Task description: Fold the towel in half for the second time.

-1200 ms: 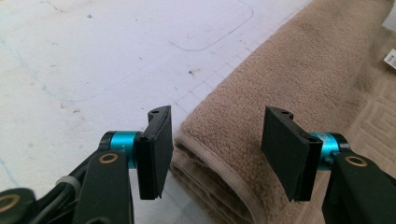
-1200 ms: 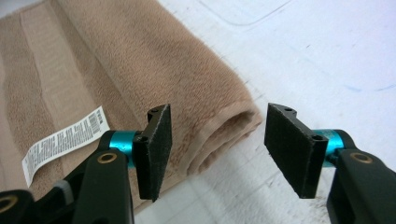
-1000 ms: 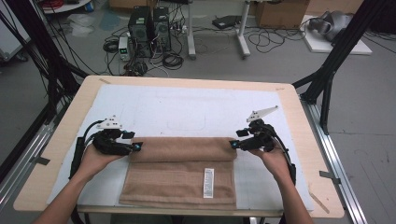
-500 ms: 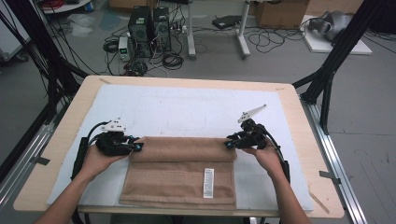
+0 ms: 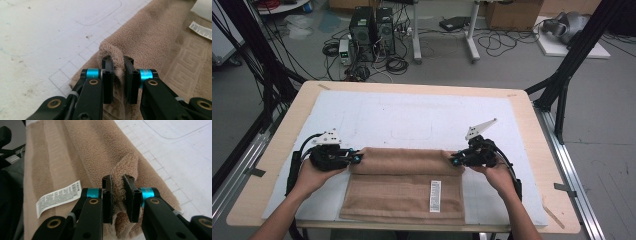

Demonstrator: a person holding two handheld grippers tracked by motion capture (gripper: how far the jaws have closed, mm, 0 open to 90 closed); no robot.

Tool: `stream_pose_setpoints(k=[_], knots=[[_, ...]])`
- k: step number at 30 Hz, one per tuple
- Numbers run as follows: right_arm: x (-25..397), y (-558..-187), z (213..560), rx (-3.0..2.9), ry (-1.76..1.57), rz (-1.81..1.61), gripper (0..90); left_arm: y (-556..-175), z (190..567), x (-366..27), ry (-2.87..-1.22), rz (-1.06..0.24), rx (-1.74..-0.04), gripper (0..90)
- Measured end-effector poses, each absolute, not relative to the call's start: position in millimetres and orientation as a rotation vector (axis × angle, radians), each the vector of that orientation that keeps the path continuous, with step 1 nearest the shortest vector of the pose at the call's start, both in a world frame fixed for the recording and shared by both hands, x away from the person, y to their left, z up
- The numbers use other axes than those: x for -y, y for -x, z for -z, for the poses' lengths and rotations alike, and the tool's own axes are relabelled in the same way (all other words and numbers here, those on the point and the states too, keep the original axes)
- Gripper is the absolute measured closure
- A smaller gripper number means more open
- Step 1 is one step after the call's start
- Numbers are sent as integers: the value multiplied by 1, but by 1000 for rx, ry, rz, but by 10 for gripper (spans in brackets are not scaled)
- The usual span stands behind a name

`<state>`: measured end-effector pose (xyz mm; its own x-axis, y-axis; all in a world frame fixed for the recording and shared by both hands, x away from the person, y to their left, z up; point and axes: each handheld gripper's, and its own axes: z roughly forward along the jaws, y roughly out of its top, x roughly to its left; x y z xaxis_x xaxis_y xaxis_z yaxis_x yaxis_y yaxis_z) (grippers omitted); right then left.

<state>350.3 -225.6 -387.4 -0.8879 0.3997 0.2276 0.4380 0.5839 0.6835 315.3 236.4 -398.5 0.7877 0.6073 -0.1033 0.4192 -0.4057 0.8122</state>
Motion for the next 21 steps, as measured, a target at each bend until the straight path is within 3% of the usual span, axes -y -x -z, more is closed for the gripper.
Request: stream_pose_setpoints(k=[11, 16, 21], knots=[[232, -299, 367, 2736, 485, 1325, 799, -250, 382, -251, -2010, -289, -686, 797], [236, -279, 362, 2729, 386, 1411, 700, -221, 380, -261, -2025, -264, -678, 613], [240, -291, 361, 2709, 457, 1457, 635, -225, 368, -260, -2026, -313, -673, 565]])
